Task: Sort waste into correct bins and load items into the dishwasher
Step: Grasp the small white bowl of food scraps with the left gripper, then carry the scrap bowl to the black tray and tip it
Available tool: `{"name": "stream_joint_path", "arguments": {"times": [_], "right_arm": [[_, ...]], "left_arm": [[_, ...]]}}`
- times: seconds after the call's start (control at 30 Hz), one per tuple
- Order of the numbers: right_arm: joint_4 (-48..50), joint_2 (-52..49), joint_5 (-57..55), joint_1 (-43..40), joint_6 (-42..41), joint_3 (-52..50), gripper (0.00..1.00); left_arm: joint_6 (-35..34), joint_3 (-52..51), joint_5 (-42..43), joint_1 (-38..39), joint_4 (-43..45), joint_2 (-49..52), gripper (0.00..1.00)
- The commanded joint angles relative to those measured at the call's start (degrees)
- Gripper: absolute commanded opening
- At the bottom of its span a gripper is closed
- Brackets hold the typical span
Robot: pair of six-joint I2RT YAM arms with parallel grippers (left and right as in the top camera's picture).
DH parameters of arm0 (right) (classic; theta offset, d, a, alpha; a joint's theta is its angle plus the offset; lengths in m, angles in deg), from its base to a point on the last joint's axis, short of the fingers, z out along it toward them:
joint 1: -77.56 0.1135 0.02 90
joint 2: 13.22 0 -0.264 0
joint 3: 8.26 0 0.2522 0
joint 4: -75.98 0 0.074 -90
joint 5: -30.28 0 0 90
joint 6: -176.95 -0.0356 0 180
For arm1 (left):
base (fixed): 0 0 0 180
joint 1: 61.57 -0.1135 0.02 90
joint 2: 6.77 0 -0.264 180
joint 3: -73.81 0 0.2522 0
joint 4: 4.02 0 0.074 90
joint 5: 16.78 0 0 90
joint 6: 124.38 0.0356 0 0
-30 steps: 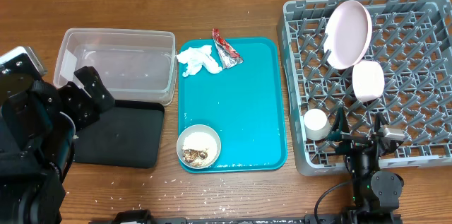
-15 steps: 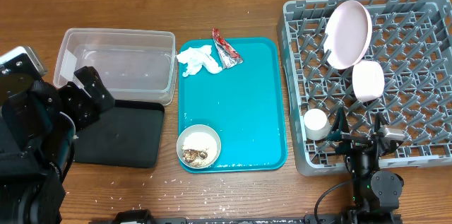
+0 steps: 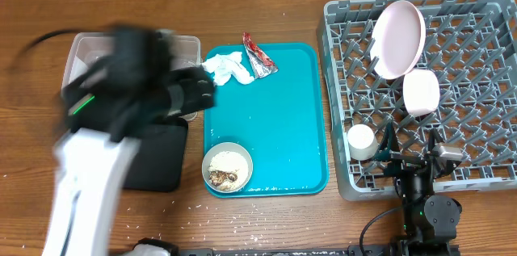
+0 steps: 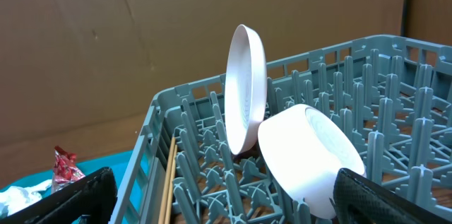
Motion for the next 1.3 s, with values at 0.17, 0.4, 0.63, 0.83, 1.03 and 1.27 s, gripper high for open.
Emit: {"name": "stream_joint_path", "arguments": {"times": [0.17, 0.4, 0.63, 0.83, 1.03, 1.27], "right_arm": [[0.2, 0.7, 0.3, -0.2, -0.2, -0.6, 1.00], [0.2, 0.7, 0.3, -0.2, -0.2, -0.6, 1.00], [0.2, 0.7, 0.3, -0.2, -0.2, -0.6, 1.00], [0.2, 0.7, 0.3, -0.2, -0.2, -0.6, 1.00], [0.2, 0.7, 0.3, -0.2, -0.2, -0.6, 1.00], [0.2, 0.7, 0.3, -0.2, -0.2, -0.6, 1.00]], "left_arm": [[-3.9, -2.9, -13.9, 14.8, 2.2, 19.3, 0.67], [-10.5, -4.1, -11.5, 19.0, 1.1, 29.0, 0.60], [-14.5, -4.7, -9.9, 19.8, 0.2, 29.4, 0.60], [-12.4, -12.0, -11.8, 20.5, 5.4, 29.4, 0.60], [-9.4, -18.0, -8.8, 20.5, 11.5, 29.6, 0.49], [-9.3, -19.5, -9.6, 20.9, 12.7, 29.6, 0.38]]}}
